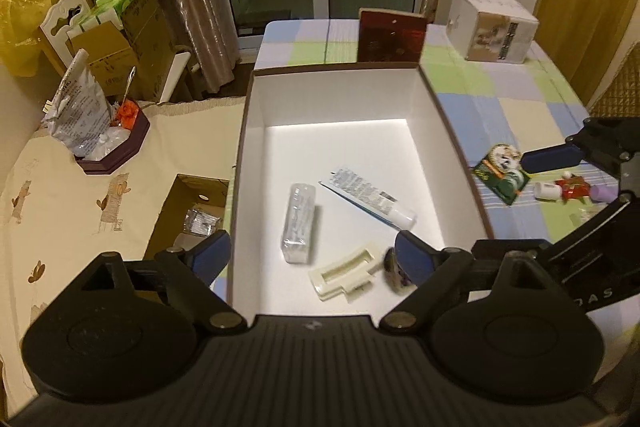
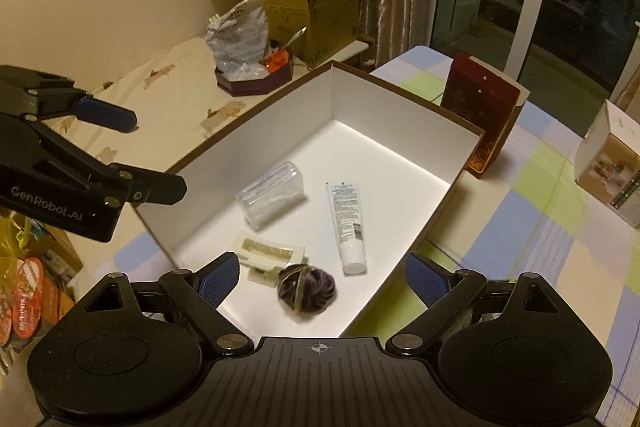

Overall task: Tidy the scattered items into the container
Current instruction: 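Lift both tools out of the box and back away, then move both tools toward the items on the checked cloth, then grasp the green Mentholatum salve card with the left tool while the right tool grasps the lilac tube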

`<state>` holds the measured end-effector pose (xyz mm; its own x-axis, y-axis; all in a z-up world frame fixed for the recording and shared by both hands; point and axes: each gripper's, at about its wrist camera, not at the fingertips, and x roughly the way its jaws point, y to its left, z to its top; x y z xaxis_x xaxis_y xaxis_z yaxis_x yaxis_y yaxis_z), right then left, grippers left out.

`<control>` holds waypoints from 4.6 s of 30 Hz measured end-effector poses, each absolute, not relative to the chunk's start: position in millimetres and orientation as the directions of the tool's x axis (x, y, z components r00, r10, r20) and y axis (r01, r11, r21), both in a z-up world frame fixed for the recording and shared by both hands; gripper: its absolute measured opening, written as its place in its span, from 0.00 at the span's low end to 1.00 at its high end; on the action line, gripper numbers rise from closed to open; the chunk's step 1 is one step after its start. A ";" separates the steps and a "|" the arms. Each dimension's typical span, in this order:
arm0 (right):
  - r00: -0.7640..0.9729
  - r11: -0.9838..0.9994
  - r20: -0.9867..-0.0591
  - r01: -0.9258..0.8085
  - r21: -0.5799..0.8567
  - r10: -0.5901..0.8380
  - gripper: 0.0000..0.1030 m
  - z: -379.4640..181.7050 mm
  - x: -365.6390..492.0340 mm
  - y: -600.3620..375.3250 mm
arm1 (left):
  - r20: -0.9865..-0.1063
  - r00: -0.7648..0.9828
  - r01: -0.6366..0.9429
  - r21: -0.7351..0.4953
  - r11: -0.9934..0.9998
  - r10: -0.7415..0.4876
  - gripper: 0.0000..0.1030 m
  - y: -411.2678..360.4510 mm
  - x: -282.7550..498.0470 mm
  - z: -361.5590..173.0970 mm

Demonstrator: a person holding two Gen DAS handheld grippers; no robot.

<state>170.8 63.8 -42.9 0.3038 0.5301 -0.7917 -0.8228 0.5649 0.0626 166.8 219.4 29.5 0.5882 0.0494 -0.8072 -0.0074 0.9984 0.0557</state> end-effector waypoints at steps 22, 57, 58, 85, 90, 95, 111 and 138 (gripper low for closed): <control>0.393 0.660 -0.761 -0.749 0.061 0.516 0.92 -22.5 69.1 -6.3 | -0.786 0.618 -0.101 -0.050 0.994 0.024 0.88 175.6 43.5 48.1; 0.450 0.834 -0.806 -0.543 0.094 0.384 0.92 -37.6 44.9 -126.2 | -0.811 0.581 -0.021 -0.098 0.995 -0.068 0.88 89.6 17.6 20.8; 0.451 0.841 -0.809 -0.534 0.093 0.376 0.92 -39.2 46.2 -130.4 | -0.812 0.579 -0.014 -0.098 0.995 -0.072 0.88 86.6 18.9 18.8; 0.463 0.919 -0.839 -0.380 0.103 0.286 0.92 -94.4 101.0 -214.1 | -0.823 0.516 0.321 -0.071 0.945 -0.237 0.88 4.9 84.7 -37.1; 0.465 0.917 -0.846 -0.392 0.070 0.263 0.92 -108.4 128.3 -231.0 | -0.839 0.481 0.416 -0.038 0.909 -0.255 0.87 -9.1 111.0 -48.8; 0.472 0.894 -0.850 -0.448 -0.003 0.233 0.92 -117.3 165.7 -255.2 | -0.854 0.439 0.535 -0.001 0.845 -0.280 0.78 -17.3 153.5 -56.6; 0.451 0.923 -0.857 -0.379 0.067 0.247 0.92 -142.2 248.9 -326.7 | -0.932 0.308 0.748 0.111 0.655 -0.193 0.50 -61.5 330.6 -122.0; 0.379 0.622 -0.878 -0.773 -0.127 0.292 0.63 -199.7 313.3 -284.6 | -0.940 0.245 0.686 -0.006 0.727 -0.239 0.24 -55.1 325.5 -117.5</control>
